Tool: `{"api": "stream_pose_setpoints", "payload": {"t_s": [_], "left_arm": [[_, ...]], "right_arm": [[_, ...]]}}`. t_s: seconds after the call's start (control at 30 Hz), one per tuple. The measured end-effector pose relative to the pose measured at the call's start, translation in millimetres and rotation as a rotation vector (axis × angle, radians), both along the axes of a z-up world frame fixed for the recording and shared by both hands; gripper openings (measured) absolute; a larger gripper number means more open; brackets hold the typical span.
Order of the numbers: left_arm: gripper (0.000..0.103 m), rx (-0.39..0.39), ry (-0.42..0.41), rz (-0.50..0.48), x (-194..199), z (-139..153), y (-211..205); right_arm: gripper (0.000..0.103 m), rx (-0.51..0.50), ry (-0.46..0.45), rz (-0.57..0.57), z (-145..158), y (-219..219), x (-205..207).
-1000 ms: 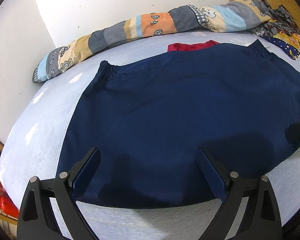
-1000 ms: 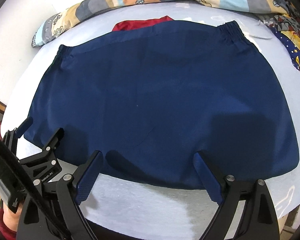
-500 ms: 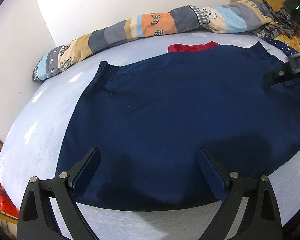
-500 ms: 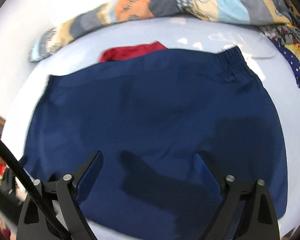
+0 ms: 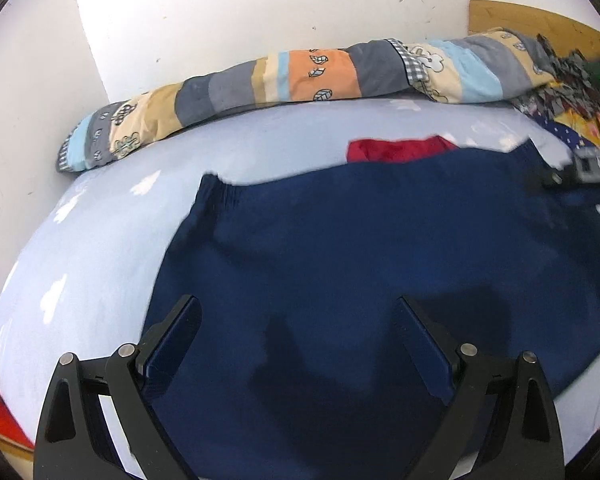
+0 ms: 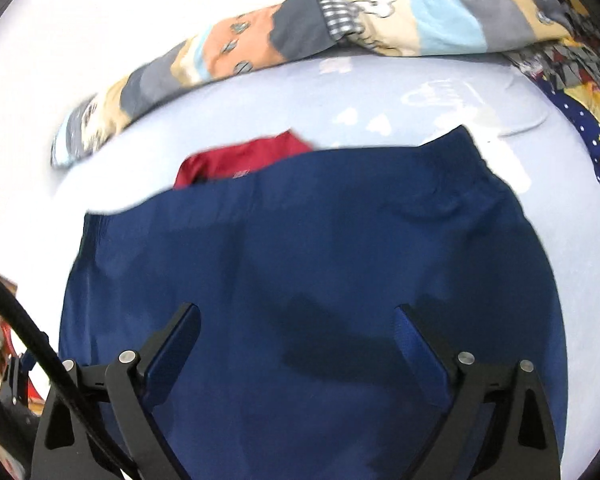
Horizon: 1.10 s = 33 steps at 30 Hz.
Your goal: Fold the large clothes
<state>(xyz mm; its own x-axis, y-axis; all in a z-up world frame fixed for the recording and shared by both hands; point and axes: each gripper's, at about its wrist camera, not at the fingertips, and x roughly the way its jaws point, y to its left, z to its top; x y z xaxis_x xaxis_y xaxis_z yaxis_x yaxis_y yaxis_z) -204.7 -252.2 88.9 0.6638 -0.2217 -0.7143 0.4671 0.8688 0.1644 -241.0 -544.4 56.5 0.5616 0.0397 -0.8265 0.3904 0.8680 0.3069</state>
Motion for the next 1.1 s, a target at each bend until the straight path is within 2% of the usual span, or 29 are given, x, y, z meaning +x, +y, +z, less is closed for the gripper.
{"api": "stream_pose_setpoints", "payload": {"t_s": [0.1,0.2,0.27,0.33,0.47,0.53,0.6,0.7,0.8,0.93,1.03,1.1], "left_arm": [[0.097,0.003,0.002,0.048,43.1,0.3,2.8],[0.097,-0.030,0.085,0.093,90.9,-8.5,12.4],[0.097,-0.084,0.140,0.124,121.0,-13.2,22.9],[0.097,-0.107,0.156,0.149,142.7,-18.1,30.7],[0.097,-0.087,0.205,0.247,174.1,-45.3,49.4],[0.099,-0.060,0.239,0.304,185.7,-64.5,66.4],[0.099,-0.124,0.283,0.325,190.2,-66.7,80.1],[0.099,-0.119,0.245,0.377,187.2,-49.8,95.6],[0.099,-0.195,0.239,0.360,173.2,-26.2,107.3],[0.099,-0.215,0.183,0.287,135.7,3.0,108.5],[0.099,-0.192,0.192,0.214,100.4,4.1,104.5],[0.099,-0.168,0.243,0.155,76.4,-3.0,105.3]], "right_arm": [[0.098,0.047,0.003,-0.065,-9.3,-25.0,2.7],[0.098,0.108,-0.030,-0.121,-12.0,-50.2,7.0],[0.098,0.154,-0.077,-0.152,-10.5,-69.5,3.2],[0.098,0.194,-0.112,-0.173,-13.6,-87.6,5.8],[0.088,0.258,-0.080,-0.259,-38.8,-116.7,10.4],[0.077,0.281,-0.063,-0.310,-50.7,-129.8,8.6],[0.064,0.303,-0.056,-0.350,-55.2,-141.1,2.4],[0.064,0.293,-0.054,-0.396,-46.2,-145.8,-6.1],[0.067,0.284,-0.068,-0.368,-29.3,-141.1,-14.5],[0.072,0.271,-0.080,-0.316,-6.1,-127.9,-36.8],[0.075,0.293,-0.045,-0.264,-2.1,-111.8,-59.3],[0.075,0.286,-0.009,-0.202,-4.7,-96.1,-73.2]]}}
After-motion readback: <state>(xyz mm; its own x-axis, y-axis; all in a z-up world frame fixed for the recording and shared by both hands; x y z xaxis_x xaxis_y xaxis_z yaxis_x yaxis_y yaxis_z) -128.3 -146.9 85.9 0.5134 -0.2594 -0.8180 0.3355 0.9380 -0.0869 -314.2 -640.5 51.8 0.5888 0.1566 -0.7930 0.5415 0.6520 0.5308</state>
